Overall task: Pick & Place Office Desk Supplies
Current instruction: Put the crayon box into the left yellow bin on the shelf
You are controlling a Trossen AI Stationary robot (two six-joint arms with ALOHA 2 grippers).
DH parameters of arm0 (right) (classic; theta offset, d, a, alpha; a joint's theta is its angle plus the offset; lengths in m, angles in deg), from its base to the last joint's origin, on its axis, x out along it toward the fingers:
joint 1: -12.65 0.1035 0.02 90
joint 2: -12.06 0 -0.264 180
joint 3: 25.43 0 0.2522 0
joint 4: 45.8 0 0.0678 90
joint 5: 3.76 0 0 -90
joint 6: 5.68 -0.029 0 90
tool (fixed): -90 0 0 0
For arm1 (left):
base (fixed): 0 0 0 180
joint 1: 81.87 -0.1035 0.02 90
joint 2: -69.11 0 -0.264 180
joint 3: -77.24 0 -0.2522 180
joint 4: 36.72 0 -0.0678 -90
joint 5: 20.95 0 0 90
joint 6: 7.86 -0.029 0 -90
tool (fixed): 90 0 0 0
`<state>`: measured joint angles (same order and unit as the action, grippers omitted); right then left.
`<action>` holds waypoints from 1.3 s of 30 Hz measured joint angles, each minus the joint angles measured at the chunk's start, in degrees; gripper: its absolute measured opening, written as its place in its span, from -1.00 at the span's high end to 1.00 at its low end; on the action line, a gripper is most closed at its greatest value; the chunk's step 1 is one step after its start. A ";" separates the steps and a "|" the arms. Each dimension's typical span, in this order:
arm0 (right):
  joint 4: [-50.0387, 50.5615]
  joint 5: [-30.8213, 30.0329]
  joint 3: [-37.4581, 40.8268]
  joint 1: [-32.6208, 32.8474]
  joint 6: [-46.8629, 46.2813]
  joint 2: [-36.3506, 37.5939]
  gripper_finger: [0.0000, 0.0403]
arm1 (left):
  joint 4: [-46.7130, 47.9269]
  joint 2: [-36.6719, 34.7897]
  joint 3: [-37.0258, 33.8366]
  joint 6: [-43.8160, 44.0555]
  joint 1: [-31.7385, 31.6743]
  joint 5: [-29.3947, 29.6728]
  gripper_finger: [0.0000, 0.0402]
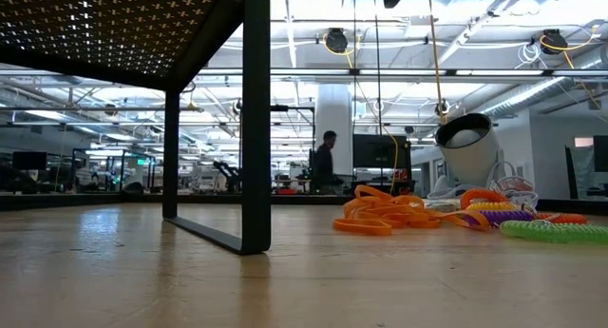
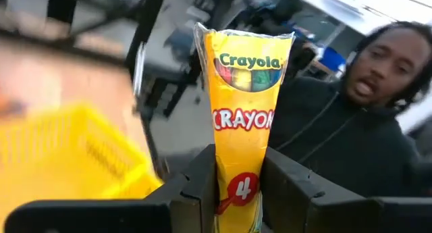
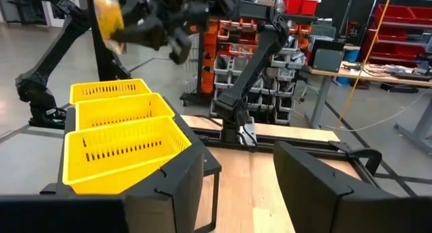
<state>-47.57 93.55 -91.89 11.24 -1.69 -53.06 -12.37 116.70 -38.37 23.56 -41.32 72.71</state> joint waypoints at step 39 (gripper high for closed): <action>-0.44 -0.02 0.00 -0.15 4.87 0.01 0.16 | 20.26 12.22 4.87 43.82 33.52 33.51 0.46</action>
<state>-48.01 93.53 -91.89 11.09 3.18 -53.04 7.88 128.93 -33.49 67.39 -7.80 106.23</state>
